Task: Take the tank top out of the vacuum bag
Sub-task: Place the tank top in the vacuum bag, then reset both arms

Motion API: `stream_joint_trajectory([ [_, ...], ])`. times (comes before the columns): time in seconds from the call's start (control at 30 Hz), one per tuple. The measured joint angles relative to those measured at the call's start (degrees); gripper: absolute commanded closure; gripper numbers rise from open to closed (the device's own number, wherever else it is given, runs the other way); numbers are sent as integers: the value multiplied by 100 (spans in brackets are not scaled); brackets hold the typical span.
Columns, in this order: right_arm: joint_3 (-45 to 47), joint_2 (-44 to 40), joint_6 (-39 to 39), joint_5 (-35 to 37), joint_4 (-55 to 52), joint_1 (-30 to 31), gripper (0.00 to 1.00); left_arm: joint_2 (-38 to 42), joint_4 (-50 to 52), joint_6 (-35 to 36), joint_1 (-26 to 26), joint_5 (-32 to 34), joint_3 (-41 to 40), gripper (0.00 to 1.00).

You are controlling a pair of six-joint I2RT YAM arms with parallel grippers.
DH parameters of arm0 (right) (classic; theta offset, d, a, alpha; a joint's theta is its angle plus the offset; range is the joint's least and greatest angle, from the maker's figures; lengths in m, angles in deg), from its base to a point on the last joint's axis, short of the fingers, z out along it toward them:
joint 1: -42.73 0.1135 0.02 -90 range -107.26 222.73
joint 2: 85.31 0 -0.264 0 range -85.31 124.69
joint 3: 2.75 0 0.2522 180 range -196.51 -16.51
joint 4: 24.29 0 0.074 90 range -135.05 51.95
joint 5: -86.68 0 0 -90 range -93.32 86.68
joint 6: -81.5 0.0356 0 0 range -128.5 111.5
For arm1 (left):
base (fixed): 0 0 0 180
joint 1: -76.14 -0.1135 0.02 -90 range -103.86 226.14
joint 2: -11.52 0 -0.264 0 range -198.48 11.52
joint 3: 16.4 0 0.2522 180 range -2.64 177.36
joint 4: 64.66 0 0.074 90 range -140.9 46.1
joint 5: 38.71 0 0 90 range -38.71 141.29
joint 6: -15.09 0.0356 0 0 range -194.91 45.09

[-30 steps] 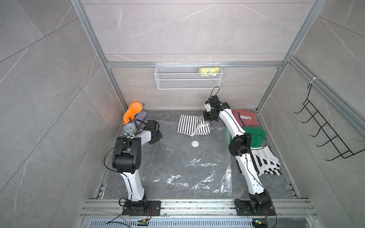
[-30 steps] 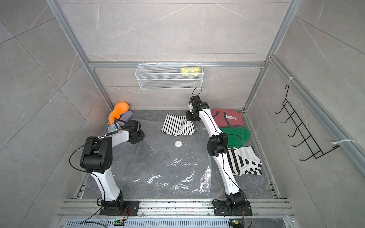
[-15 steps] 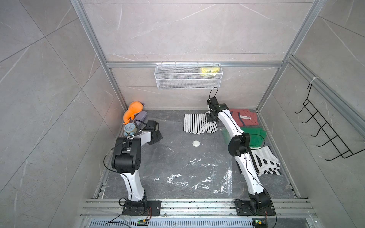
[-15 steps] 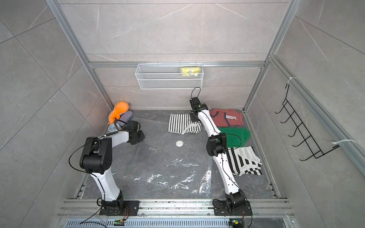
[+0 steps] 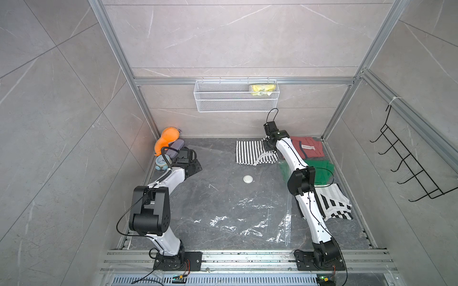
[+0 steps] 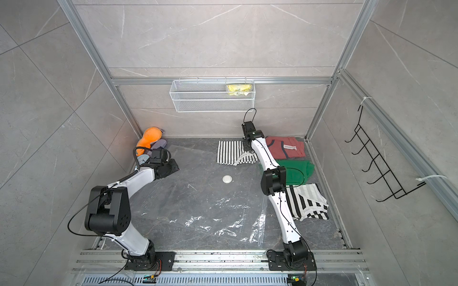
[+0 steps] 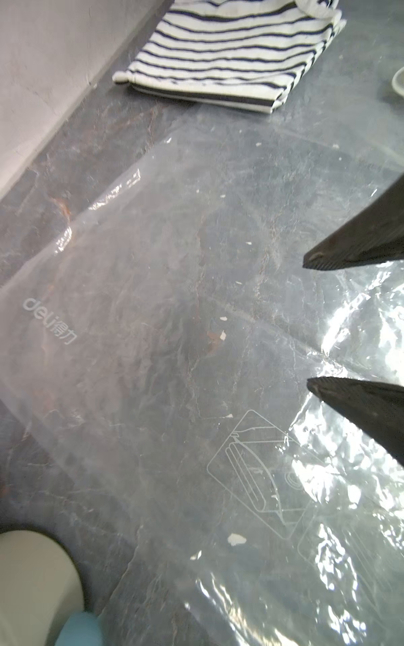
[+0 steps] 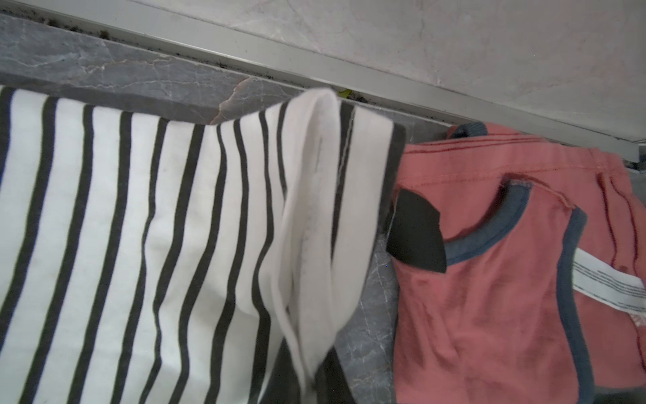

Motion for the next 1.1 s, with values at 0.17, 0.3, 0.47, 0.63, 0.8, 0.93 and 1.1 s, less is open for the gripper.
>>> stream_joint_trajectory([
  [0.17, 0, 9, 127, 83, 28, -2, 59, 570, 7, 4, 9, 192, -243, 37],
  [0.3, -37, 7, 216, 98, 59, -9, 42, 1014, 7, 35, 11, 442, -420, 15],
  [0.47, -17, -297, 396, -2, -142, -7, 41, 1587, 76, 72, 11, 1060, -669, 4],
  [0.63, 2048, -2352, 459, 302, 197, 127, 23, 2638, -138, 306, -17, 1655, -1368, 0],
  [0.8, 6955, -6166, 304, 586, 2570, 739, 1, 3493, -811, 964, -48, 2153, -2474, 1],
  [0.93, 9296, -7982, 498, 761, 3635, 839, 0, 3405, -1239, 1486, -61, 2385, -3112, 1],
  [1.1, 11197, -8515, 586, 1375, 4430, 673, 0, 3101, -2422, 2009, -92, 2369, -3836, 1],
])
